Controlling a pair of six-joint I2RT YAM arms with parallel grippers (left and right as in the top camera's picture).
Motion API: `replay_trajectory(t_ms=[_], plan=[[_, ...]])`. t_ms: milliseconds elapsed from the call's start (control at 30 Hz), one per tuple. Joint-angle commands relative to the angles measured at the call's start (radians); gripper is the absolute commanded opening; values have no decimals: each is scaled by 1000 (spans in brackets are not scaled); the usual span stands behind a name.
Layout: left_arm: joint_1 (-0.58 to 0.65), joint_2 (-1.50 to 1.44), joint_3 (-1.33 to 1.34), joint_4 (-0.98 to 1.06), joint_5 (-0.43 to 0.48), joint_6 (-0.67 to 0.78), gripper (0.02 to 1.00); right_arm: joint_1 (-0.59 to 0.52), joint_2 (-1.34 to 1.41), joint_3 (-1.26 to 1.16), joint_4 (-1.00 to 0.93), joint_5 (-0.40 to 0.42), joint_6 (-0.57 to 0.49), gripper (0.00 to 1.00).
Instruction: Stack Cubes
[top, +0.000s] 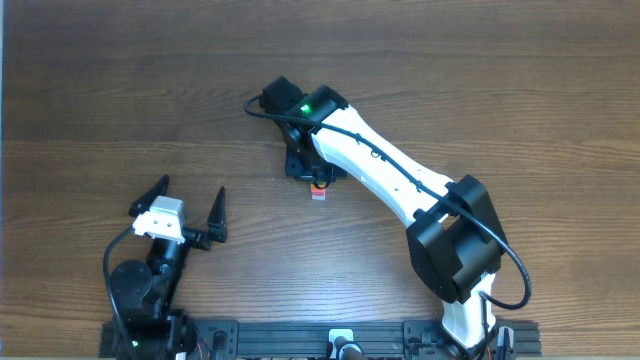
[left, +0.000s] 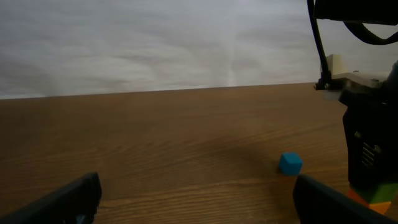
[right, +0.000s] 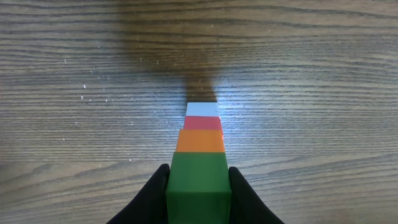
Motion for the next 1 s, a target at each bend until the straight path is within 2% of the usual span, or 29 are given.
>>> replay_trajectory(t_ms=[33, 133, 533, 700, 1000], plan=[[5, -7, -10, 5, 13, -11, 1000, -6, -15, -19, 3, 5, 13, 244], [5, -7, -10, 5, 13, -11, 1000, -6, -15, -19, 3, 2, 13, 439], [5, -7, -10, 4, 13, -11, 1000, -6, -15, -18, 3, 2, 13, 993], [5, -7, -10, 5, 13, -11, 998, -10, -16, -6, 2, 6, 6, 991], [5, -7, -10, 5, 13, -11, 1000, -51, -14, 178, -63, 40, -118, 991]])
